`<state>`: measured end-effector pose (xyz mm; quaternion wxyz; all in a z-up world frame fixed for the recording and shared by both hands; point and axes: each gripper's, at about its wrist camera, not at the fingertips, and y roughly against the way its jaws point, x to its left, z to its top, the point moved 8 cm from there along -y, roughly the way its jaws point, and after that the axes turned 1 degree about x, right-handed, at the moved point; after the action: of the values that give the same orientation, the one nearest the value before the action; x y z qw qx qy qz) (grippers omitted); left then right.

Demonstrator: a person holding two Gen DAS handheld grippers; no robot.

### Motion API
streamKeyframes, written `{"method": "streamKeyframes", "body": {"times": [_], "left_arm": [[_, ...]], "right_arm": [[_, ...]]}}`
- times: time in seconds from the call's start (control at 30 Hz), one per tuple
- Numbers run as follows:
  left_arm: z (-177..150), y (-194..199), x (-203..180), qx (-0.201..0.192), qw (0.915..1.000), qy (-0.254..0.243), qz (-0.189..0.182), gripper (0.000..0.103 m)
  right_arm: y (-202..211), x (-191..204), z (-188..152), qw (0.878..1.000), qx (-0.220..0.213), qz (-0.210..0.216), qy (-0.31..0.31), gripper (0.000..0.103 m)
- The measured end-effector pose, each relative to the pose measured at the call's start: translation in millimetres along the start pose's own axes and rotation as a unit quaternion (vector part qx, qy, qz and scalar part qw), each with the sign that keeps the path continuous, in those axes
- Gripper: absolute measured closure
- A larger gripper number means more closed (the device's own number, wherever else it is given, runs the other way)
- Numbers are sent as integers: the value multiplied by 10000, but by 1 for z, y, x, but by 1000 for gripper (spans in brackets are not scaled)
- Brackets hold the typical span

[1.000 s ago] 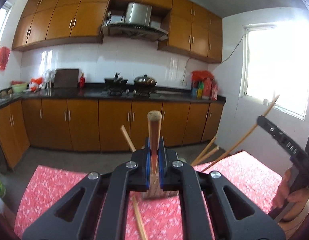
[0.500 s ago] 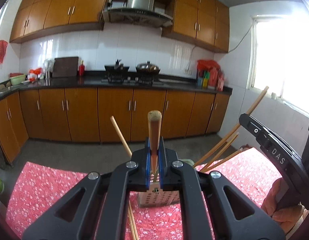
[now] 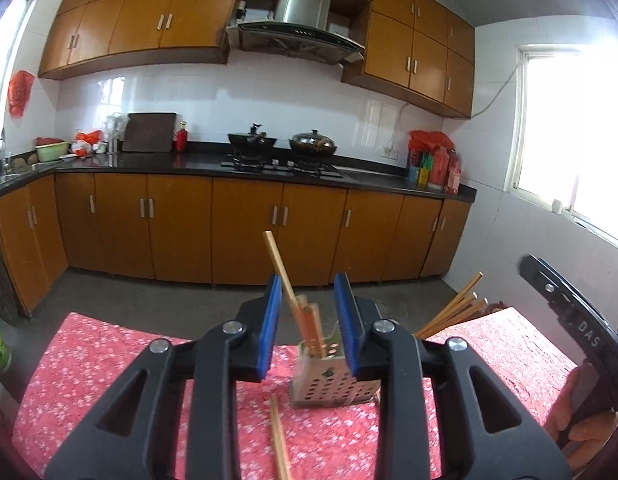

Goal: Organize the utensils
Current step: 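Lower the right tool onto a chopstick while the left tool grasps another chopstick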

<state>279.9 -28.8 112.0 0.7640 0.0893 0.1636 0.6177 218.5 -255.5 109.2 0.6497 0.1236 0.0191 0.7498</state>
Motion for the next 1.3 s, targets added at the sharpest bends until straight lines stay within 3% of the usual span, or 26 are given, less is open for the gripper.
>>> {"method": "streamKeyframes", "body": {"times": [0.13,0.2,0.3,0.37,0.47,0.6,0.67,0.8,1.07,1.3], "left_arm": [[-23,24,18,58,9996,-31,270,69],[-49,27,28,271,9986,-117,430,69],[-97,19,40,804,9949,-208,566,69],[-133,9,46,1239,9903,-186,597,69],[-172,0,48,1700,9843,-23,480,70],[-212,-6,46,2132,9764,162,296,71],[-224,-7,44,2251,9739,200,221,72],[-241,-10,36,2441,9694,237,74,77],[-257,-22,23,2800,9597,202,-122,88],[-261,-26,16,2833,9590,-71,-26,89]], "right_arm": [[15,-20,-32,9989,358,-303,80,60],[12,-30,-62,9957,797,-451,117,60],[-4,-43,-128,9812,1864,-500,100,65],[-16,-41,-178,9632,2670,-311,36,81],[-23,-30,-224,9447,3279,-89,-10,84],[-29,-18,-248,9356,3531,-40,68,84],[-33,-16,-258,9306,3651,-148,201,92],[-31,-34,-264,9309,3598,-550,299,96],[-29,-62,-258,9322,3540,-757,40,96],[-31,-58,-260,9327,3527,-738,111,96]]}}
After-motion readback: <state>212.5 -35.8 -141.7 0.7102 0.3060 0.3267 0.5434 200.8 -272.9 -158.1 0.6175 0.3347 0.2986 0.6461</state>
